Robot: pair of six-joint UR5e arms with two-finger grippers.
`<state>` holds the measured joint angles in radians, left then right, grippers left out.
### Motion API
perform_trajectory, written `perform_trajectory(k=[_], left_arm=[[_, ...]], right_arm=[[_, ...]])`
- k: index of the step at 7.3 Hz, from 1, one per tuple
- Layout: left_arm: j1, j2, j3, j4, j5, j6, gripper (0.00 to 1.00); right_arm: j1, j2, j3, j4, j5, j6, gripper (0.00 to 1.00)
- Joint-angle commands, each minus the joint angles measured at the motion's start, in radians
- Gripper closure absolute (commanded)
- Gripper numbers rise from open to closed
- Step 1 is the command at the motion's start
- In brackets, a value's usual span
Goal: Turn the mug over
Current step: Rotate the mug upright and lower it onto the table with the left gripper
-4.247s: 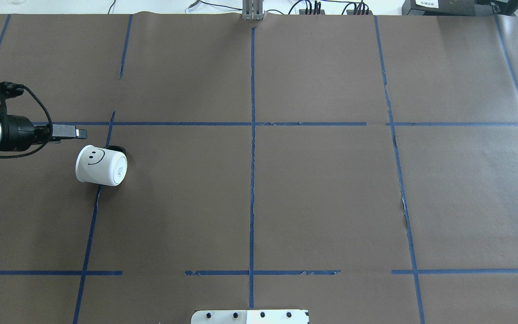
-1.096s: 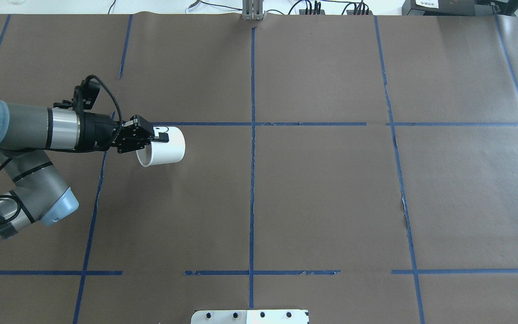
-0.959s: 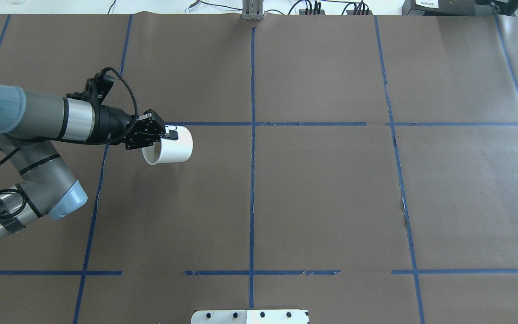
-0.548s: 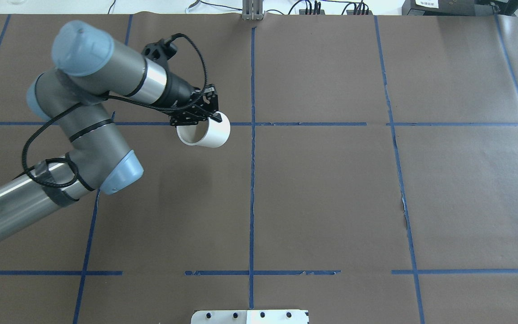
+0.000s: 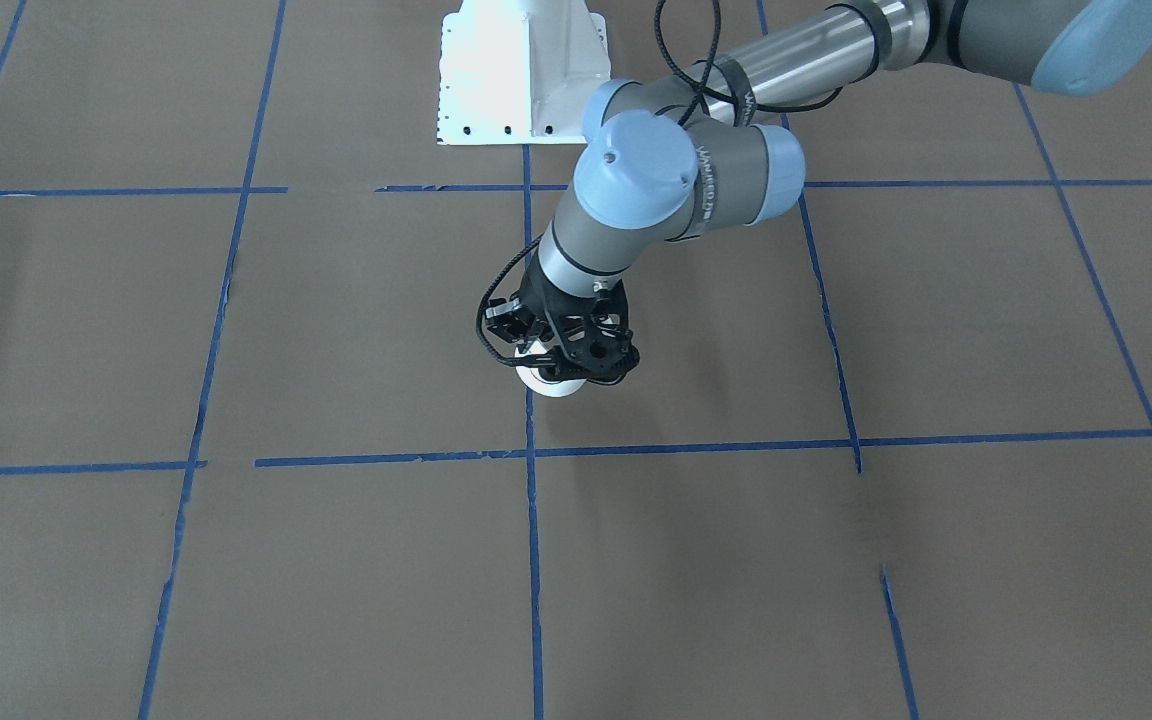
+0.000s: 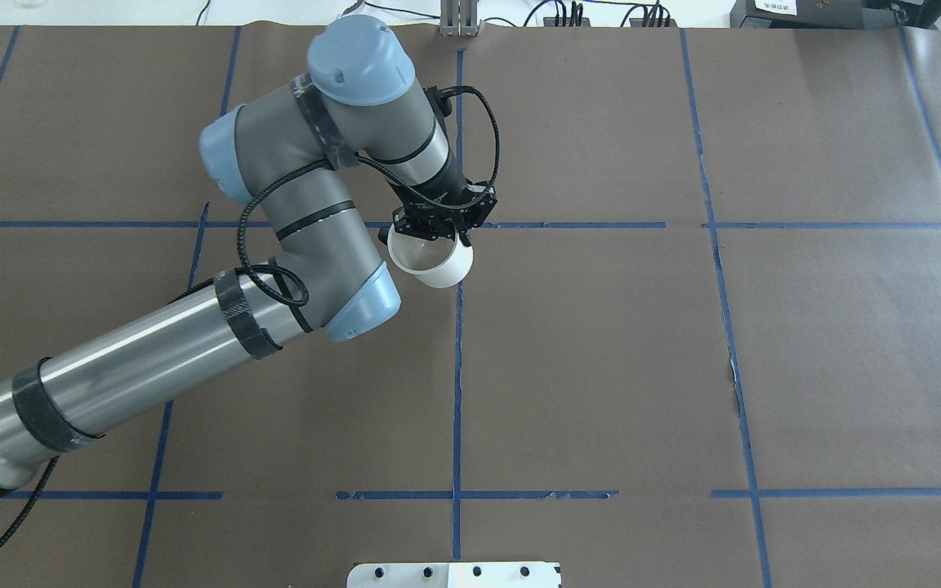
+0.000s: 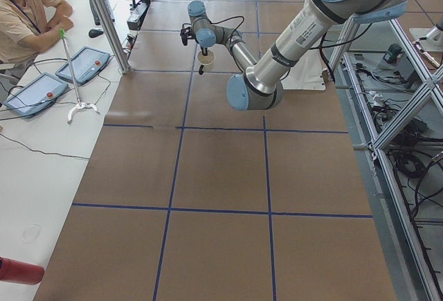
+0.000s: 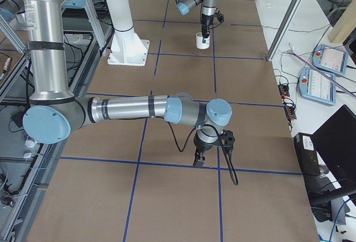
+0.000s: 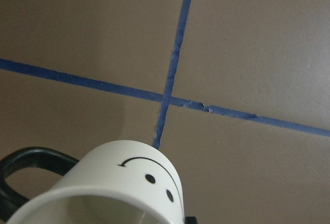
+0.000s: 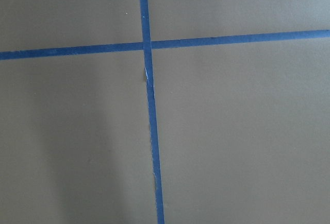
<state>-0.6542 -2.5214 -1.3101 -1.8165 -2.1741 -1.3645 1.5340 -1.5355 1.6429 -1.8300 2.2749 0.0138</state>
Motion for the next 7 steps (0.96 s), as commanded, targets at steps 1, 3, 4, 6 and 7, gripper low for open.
perform_trajectory(k=[1,3,4,6,7], left_arm=[[0.054,-0.039,0.075,0.016,0.000,0.022,1.00],[0.087,-0.040,0.089,0.017,0.005,0.022,1.00],[0.087,-0.042,0.092,0.017,0.017,0.022,0.71],[0.094,-0.034,0.046,0.019,0.072,0.021,0.00],[0.081,-0.030,-0.028,0.043,0.068,0.021,0.00]], right_arm=[[0.000,0.000,0.000,0.000,0.000,0.000,0.00],[0.000,0.000,0.000,0.000,0.000,0.000,0.00],[0.000,0.000,0.000,0.000,0.000,0.000,0.00],[0.000,0.000,0.000,0.000,0.000,0.000,0.00],[0.000,0.000,0.000,0.000,0.000,0.000,0.00]])
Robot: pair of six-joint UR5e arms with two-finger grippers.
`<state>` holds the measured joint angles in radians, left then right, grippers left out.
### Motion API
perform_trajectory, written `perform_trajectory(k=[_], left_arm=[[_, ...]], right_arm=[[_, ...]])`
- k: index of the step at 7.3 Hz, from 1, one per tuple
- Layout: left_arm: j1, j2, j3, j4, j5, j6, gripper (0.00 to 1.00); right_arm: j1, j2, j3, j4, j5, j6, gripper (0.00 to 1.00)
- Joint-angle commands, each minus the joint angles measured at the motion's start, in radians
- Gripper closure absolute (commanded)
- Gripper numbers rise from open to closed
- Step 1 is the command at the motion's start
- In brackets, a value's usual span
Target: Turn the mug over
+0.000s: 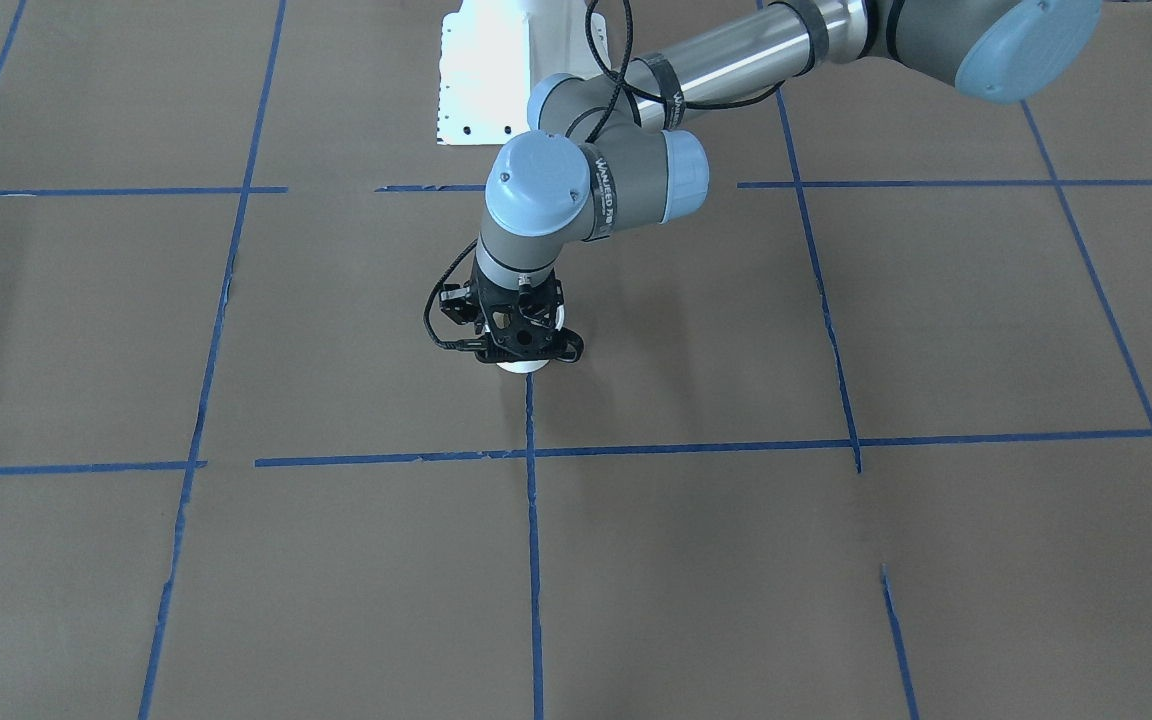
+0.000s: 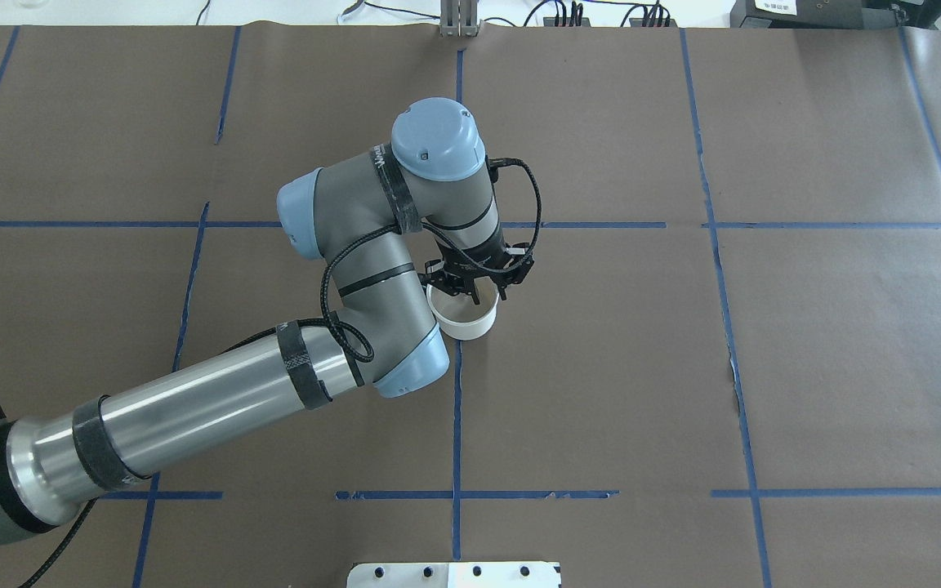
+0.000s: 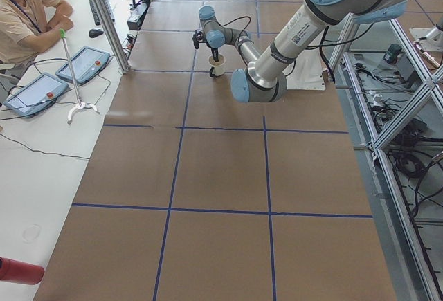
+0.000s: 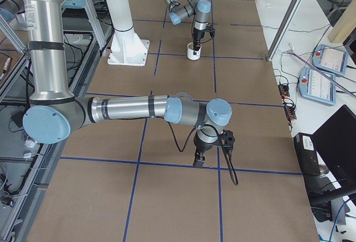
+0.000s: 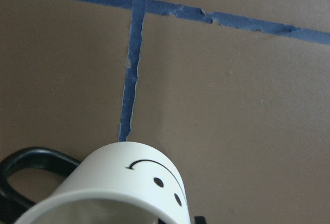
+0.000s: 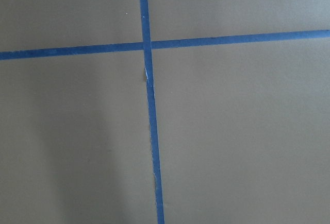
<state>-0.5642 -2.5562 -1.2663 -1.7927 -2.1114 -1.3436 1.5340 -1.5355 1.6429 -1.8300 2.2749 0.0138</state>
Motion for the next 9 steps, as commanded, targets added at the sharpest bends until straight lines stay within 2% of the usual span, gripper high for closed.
perform_trajectory(k=[1,2,3,4,5,7,9], left_arm=[[-0.054,0.008,-0.169,0.144,0.002,0.004,0.00],[-0.104,0.043,-0.299,0.295,0.001,0.092,0.00],[-0.174,0.154,-0.450,0.376,0.001,0.218,0.00],[-0.265,0.307,-0.587,0.392,0.001,0.377,0.00],[-0.392,0.424,-0.626,0.392,0.001,0.590,0.00],[-0.593,0.642,-0.616,0.401,-0.007,1.134,0.00],[-0.884,0.851,-0.494,0.386,-0.031,1.629,0.00]], right_arm=[[0.000,0.000,0.000,0.000,0.000,0.000,0.00],[0.000,0.000,0.000,0.000,0.000,0.000,0.00],[0.000,0.000,0.000,0.000,0.000,0.000,0.00],[0.000,0.000,0.000,0.000,0.000,0.000,0.00],[0.000,0.000,0.000,0.000,0.000,0.000,0.00],[0.000,0.000,0.000,0.000,0.000,0.000,0.00],[0.000,0.000,0.000,0.000,0.000,0.000,0.00]])
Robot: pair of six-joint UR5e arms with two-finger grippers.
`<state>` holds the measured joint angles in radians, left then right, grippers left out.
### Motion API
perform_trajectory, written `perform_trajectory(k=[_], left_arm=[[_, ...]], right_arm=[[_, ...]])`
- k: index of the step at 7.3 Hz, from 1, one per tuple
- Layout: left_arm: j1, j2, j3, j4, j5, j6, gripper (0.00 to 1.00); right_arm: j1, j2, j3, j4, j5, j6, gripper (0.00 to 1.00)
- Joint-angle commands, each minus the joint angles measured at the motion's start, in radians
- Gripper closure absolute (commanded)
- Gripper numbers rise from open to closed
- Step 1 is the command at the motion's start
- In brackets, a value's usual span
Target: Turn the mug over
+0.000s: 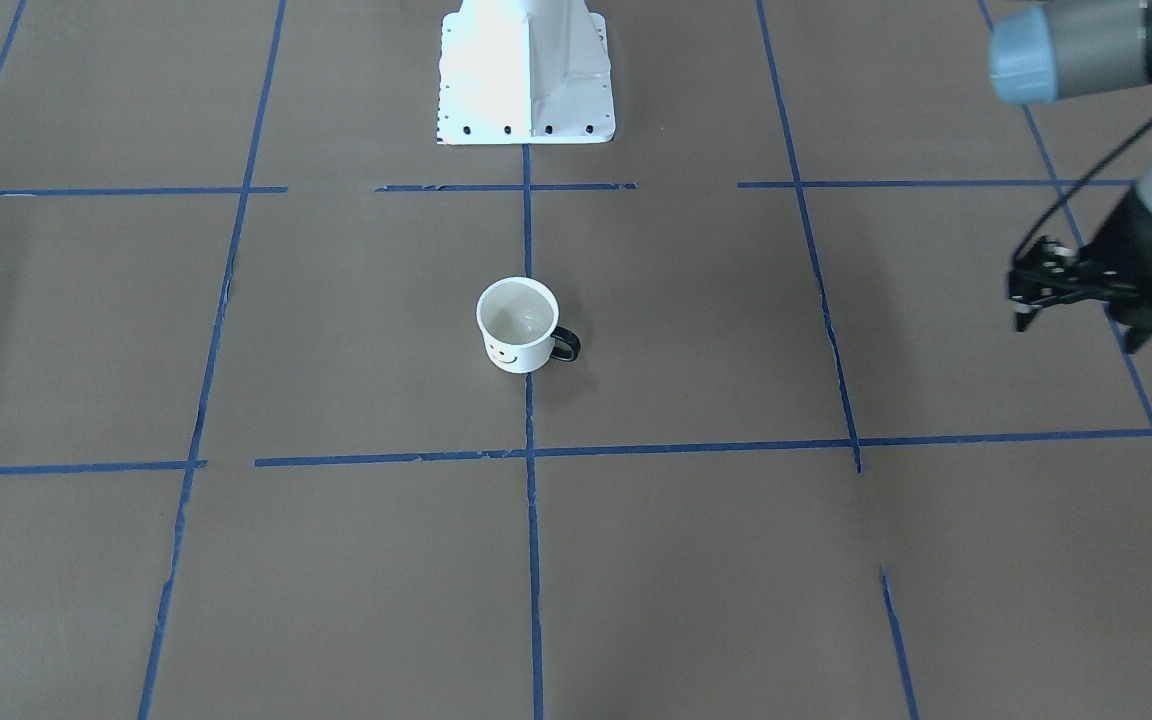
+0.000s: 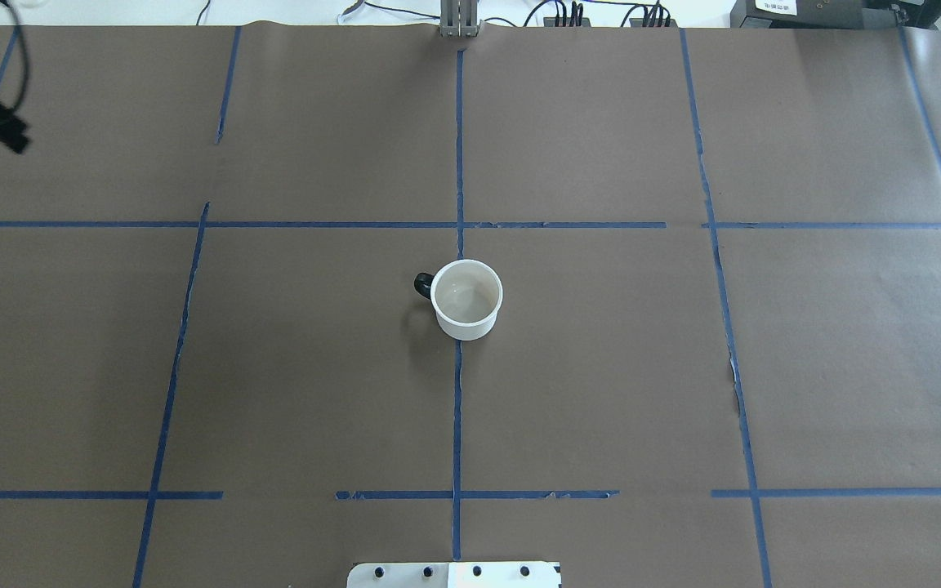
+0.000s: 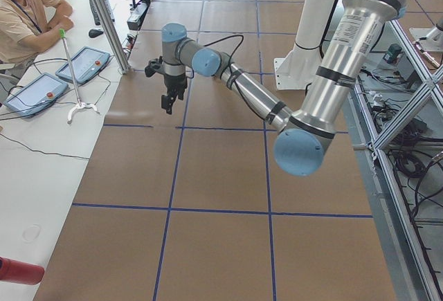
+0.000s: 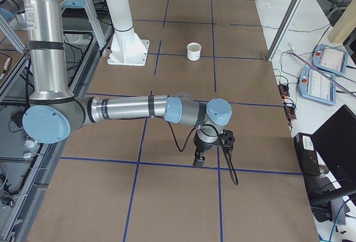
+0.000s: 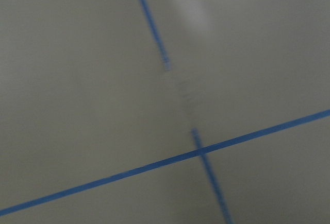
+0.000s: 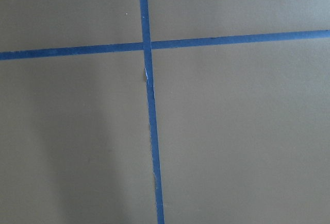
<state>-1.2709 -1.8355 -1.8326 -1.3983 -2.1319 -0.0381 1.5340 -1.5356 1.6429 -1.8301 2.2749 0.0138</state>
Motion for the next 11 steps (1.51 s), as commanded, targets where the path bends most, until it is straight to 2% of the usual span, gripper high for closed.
perform_trajectory(k=[1,2,4,5,11], left_arm=[[-0.288,0.183,0.148,-0.010,-0.023,0.407,0.00],[-0.300,0.229,0.167,-0.031,-0.028,0.406,0.00],[-0.300,0.255,0.165,-0.089,-0.185,0.311,0.00],[-0.300,0.269,0.167,-0.135,-0.203,0.310,0.00],[-0.298,0.278,0.167,-0.140,-0.189,0.306,0.00]], right_arm=[[0.000,0.000,0.000,0.000,0.000,0.000,0.00],[0.000,0.000,0.000,0.000,0.000,0.000,0.00],[0.000,0.000,0.000,0.000,0.000,0.000,0.00],[0.000,0.000,0.000,0.000,0.000,0.000,0.00],[0.000,0.000,0.000,0.000,0.000,0.000,0.00]])
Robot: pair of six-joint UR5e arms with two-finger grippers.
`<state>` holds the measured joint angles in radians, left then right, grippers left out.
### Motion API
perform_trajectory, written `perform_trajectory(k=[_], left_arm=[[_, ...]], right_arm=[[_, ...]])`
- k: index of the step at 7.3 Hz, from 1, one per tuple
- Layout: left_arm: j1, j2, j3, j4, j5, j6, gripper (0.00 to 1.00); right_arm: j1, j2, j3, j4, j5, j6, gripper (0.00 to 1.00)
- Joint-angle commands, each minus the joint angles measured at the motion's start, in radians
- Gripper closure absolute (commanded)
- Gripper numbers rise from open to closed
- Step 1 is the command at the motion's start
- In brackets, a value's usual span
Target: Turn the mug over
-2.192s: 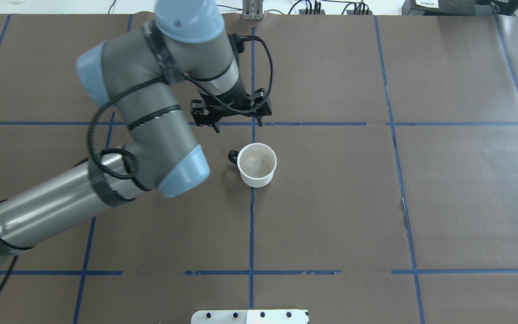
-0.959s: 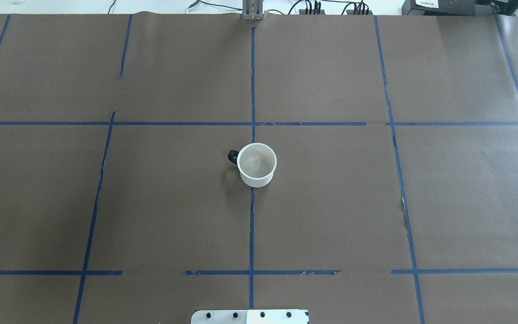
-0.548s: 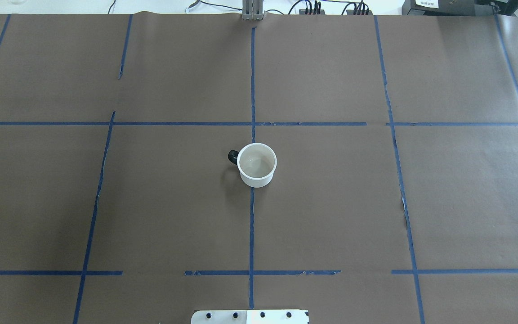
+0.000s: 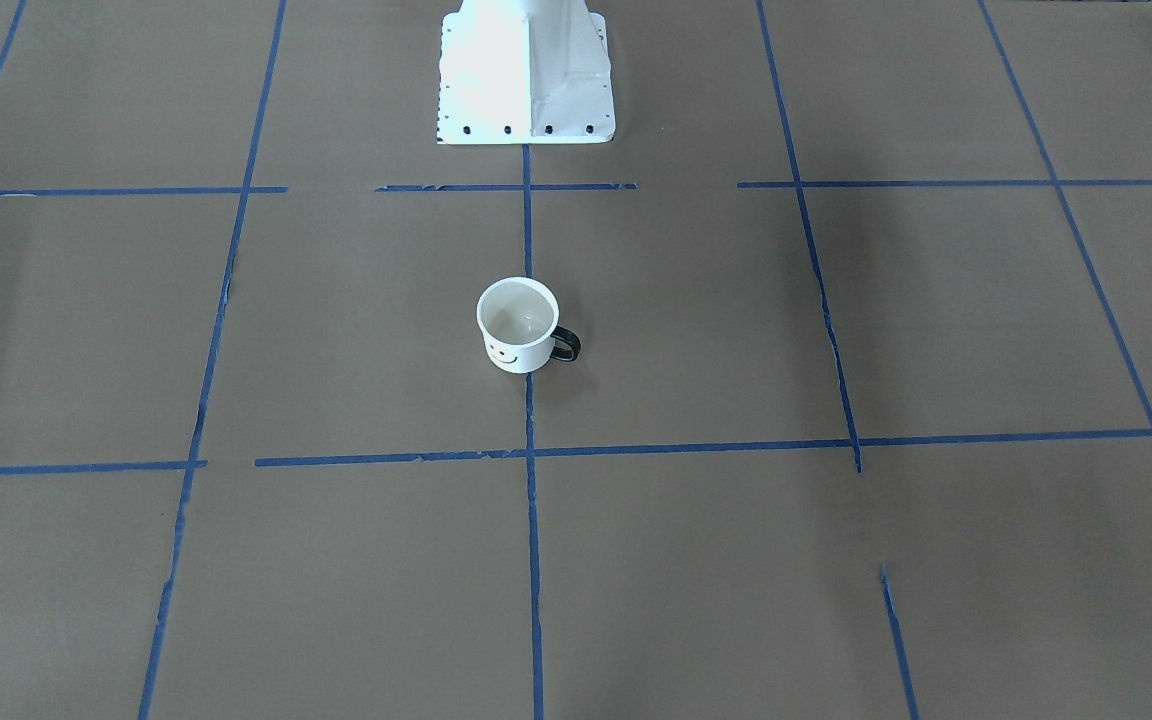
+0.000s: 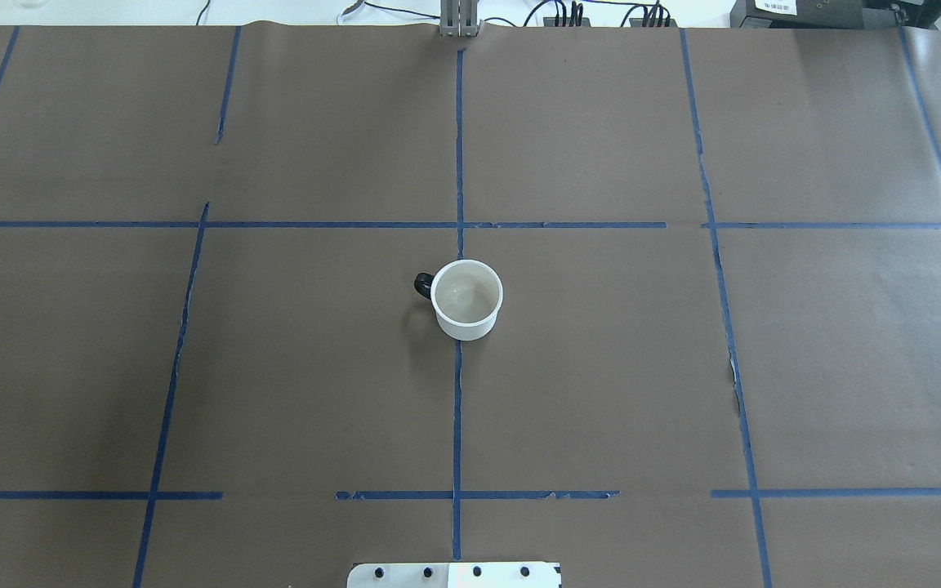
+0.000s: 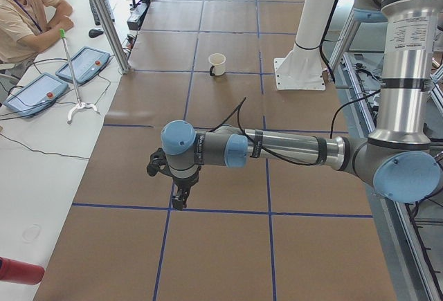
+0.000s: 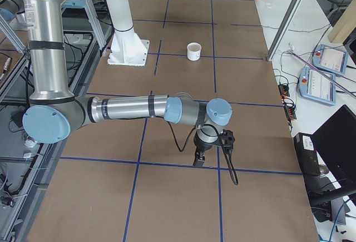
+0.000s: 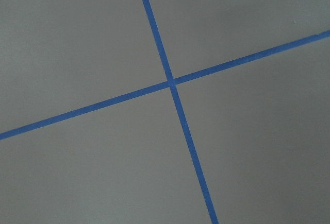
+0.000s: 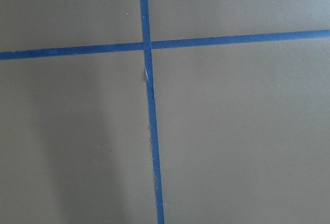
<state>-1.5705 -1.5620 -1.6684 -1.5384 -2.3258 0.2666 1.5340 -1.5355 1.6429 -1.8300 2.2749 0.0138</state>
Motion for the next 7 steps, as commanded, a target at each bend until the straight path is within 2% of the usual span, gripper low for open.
perform_trajectory(k=[1,7], left_arm=[[0.000,0.007,0.006,-0.008,0.005,0.002,0.00],[0.000,0.017,0.006,-0.020,0.003,-0.003,0.00]], right_arm=[[0.000,0.000,0.000,0.000,0.000,0.000,0.00],[0.000,0.000,0.000,0.000,0.000,0.000,0.00]])
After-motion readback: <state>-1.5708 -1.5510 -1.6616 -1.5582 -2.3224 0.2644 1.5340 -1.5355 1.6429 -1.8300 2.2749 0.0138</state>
